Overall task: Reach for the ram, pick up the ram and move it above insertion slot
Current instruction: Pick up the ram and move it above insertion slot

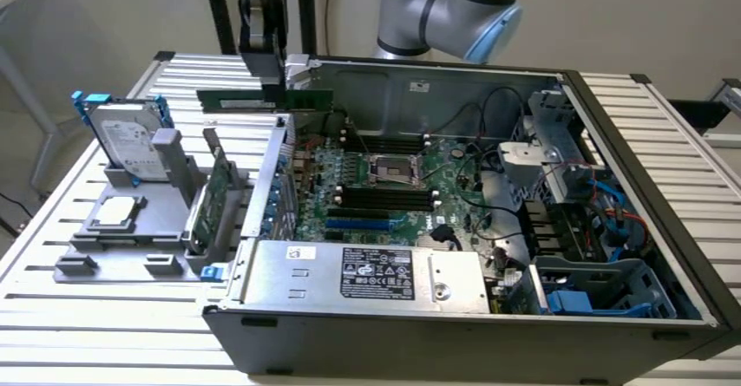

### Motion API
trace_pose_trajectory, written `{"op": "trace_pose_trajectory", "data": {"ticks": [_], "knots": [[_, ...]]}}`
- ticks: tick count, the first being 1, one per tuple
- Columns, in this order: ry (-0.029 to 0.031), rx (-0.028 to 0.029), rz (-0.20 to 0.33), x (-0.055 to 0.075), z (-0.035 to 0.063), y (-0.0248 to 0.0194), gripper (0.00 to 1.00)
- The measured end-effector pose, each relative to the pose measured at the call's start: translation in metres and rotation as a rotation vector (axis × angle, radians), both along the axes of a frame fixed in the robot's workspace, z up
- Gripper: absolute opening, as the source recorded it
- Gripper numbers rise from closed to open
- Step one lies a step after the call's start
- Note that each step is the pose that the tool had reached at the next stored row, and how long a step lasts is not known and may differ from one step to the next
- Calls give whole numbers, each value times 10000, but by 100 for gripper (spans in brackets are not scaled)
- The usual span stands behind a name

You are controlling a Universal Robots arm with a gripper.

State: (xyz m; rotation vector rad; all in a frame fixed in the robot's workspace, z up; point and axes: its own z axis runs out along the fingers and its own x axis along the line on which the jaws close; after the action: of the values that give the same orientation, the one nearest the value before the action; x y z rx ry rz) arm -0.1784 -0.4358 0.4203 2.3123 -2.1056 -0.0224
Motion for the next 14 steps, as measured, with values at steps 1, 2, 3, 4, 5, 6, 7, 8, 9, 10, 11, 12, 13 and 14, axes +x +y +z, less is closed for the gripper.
{"op": "trace_pose_trajectory", "data": {"ticks": [1, 2, 3, 4, 5, 6, 7, 8, 9, 10, 11, 12, 13, 14], "knots": [[-1, 1, -1, 32, -1, 23, 13], [-1, 1, 0, 61, -1, 44, 13], [0, 1, 0, 90, -2, 64, 13], [0, 1, 0, 120, -2, 85, 13], [-1, 1, 0, 150, -3, 105, 13], [-1, 1, 0, 181, -4, 126, 13], [-1, 1, 0, 213, -4, 145, 13], [0, 1, -1, 244, -5, 165, 13], [0, 1, 0, 279, -6, 187, 13], [0, 1, 0, 311, -7, 207, 13], [-1, 1, -1, 344, -8, 227, 13], [-1, 1, -1, 376, -9, 246, 13], [-1, 1, 0, 409, -11, 265, 13], [0, 0, 0, 443, -12, 284, 13]]}}
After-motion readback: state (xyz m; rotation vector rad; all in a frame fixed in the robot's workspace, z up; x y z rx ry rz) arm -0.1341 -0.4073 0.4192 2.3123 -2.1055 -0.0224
